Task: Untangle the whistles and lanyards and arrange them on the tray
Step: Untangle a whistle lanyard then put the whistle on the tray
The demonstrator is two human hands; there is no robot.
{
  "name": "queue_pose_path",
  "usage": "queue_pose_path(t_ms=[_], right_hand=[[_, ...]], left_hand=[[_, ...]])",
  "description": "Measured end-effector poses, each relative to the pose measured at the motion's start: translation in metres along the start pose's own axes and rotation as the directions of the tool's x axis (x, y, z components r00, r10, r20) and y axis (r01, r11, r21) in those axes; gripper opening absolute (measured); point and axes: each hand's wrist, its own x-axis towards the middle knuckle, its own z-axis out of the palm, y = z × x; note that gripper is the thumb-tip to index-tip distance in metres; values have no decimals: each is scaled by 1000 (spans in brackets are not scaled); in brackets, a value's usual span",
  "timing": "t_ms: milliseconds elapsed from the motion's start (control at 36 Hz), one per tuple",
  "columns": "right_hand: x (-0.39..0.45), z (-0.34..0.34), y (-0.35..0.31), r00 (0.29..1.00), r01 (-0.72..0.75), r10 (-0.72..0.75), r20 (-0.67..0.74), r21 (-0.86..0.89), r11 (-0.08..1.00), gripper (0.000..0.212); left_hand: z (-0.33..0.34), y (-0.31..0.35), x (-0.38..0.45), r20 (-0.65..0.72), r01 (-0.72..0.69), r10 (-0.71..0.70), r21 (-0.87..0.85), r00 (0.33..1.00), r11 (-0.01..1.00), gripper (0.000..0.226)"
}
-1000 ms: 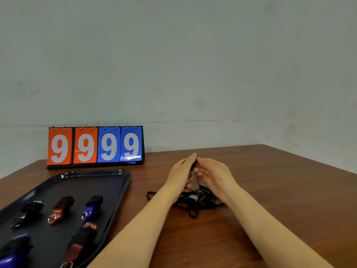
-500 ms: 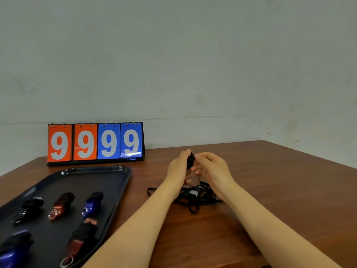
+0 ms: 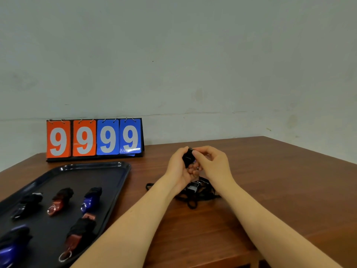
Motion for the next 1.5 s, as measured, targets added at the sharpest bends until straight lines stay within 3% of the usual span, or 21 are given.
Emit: queue_pose_path(t_ms=[167, 444, 611, 944, 1056, 1194, 1389, 1500], right_hand=[[1, -2, 4, 1000, -2, 2, -1, -46, 999, 9], [3, -2, 6, 977, -210, 213, 8, 205, 956, 11], [3, -3, 9, 977, -211, 209, 31, 215, 954, 10], [7, -7, 23, 999, 36, -42, -30, -195, 980, 17], [7, -3, 19, 1000, -8, 7, -18, -81, 997, 21], [8, -2, 16, 996, -71, 68, 53, 70, 995, 12], [8, -3, 15, 994, -71, 62, 90, 99, 993, 22], [9, -4, 19, 992, -101, 100, 73, 15, 995, 20]], left_hand=[[0, -3, 2, -22, 14, -14, -6, 1000, 1000, 35], [5, -14, 6, 11, -50, 50, -1, 999, 999, 43], [4, -13, 5, -44, -112, 113, 14, 993, 994, 33], [-2, -14, 4, -10, -79, 80, 99, 997, 992, 39], [4, -10, 6, 7, -59, 59, 70, 998, 996, 45], [4, -2, 8, 33, -38, 37, 15, 999, 999, 37], [1, -2, 10, 47, -22, 21, 23, 999, 999, 41], [-3, 0, 10, 68, -8, -2, 150, 998, 989, 43]])
